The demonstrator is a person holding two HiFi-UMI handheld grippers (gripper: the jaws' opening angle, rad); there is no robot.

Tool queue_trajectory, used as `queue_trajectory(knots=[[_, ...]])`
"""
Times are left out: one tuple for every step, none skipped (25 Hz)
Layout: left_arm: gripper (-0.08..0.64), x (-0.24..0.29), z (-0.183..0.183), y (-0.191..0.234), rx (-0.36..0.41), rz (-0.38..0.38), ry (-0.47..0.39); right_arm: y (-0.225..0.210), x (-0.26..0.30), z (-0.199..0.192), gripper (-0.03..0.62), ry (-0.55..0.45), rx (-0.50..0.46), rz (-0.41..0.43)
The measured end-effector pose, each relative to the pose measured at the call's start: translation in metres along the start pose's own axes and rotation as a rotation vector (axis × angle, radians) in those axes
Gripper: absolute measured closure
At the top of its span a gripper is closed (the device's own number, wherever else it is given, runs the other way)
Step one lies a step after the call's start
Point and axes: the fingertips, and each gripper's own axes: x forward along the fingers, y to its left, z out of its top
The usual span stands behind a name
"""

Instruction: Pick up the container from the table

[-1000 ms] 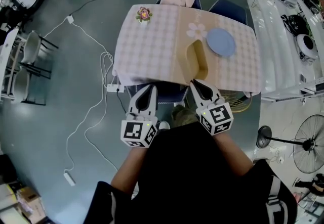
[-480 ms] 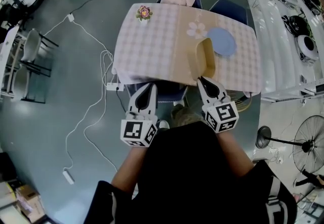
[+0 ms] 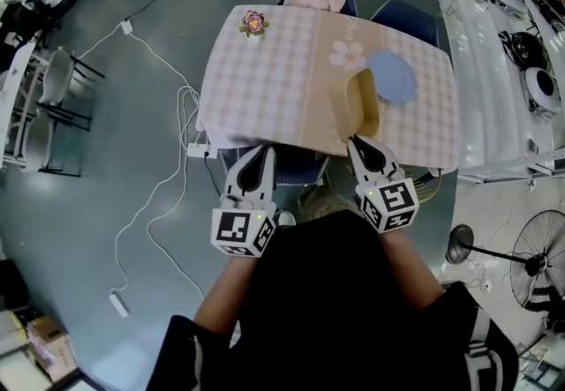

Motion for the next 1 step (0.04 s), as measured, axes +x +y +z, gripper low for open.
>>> queue_trajectory(knots=[[0.545,0.0034,0.0001,0.0009,0.0,0.002,0.001,-0.0029,0.0024,-0.0006,0.578,0.003,0.002,0.001]])
